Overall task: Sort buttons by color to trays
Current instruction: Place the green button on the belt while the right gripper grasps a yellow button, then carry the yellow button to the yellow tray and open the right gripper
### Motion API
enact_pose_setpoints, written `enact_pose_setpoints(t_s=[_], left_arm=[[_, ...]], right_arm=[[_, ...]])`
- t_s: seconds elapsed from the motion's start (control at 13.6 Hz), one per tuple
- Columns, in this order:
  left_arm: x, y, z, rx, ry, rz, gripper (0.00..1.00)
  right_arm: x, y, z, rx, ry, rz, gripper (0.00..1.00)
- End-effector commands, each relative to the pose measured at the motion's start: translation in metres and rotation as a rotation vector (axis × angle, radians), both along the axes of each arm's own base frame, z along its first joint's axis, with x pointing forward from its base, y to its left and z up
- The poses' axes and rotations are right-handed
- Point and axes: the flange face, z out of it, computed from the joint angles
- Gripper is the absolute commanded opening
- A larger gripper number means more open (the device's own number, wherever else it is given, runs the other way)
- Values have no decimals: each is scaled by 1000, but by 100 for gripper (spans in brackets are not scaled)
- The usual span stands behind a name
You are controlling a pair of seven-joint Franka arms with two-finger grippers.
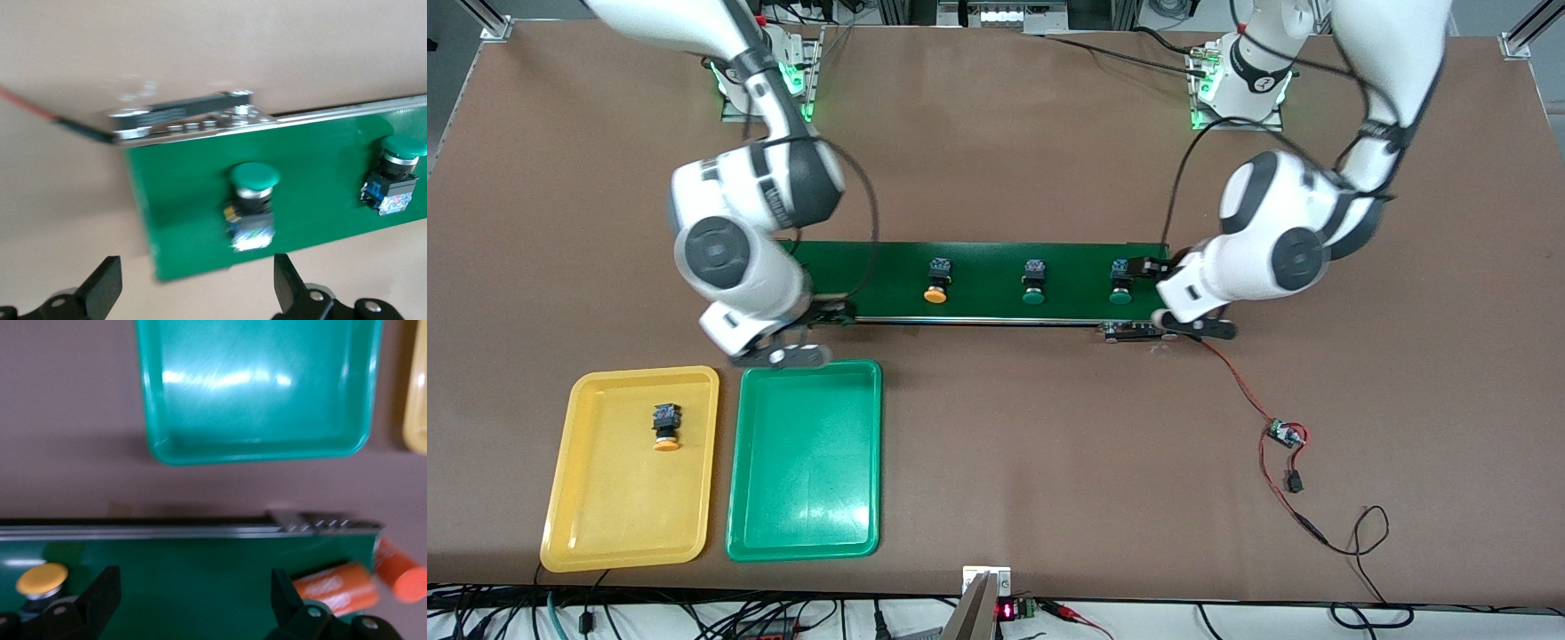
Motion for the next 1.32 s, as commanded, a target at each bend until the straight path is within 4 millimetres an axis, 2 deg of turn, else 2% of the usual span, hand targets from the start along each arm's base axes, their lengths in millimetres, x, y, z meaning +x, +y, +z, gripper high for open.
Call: enact_pose_setpoints(t_s=[0.0, 0.07, 0.22, 0.37, 0.44, 0.51, 0.59, 0.73, 0.81, 0.95, 1.03, 1.17, 1.25], left_arm=[[-10, 58, 50, 86, -16, 30, 100], [-11, 76, 60, 150, -33, -9, 100], [-15, 98, 93, 249, -94, -61, 100], [-18, 115, 154, 258, -183, -20, 100], [-19, 124, 186, 262, -157, -8, 100], [-21, 125, 213, 270, -134, -15, 100], [-21, 128, 227, 272, -127, -12, 100], [-15, 156, 240, 248, -153, 46, 100], [-8, 176, 237, 235, -162, 88, 100], [-6, 179, 247, 240, -197, 54, 100], [-5, 181, 263, 226, -225, 30, 100], [-2, 172, 270, 231, -234, 9, 100], [1, 170, 273, 231, -242, 7, 100]], right_arm=[[-43, 54, -2, -31, 7, -91, 100], [-52, 66, -6, -40, 8, -103, 100], [-68, 84, -17, -54, 7, -133, 100], [-86, 98, -32, -57, 13, -165, 100], [-91, 100, -42, -56, 9, -183, 100], [-96, 100, -51, -54, 1, -200, 100], [-102, 101, -61, -54, 2, -208, 100], [-105, 96, -76, -41, -11, -216, 100], [-106, 94, -84, -35, -20, -219, 100], [-109, 97, -96, -30, -27, -212, 100], [-111, 98, -104, -36, -20, -210, 100], [-108, 95, -108, -32, -25, -214, 100], [-107, 94, -113, -38, -20, -216, 91]])
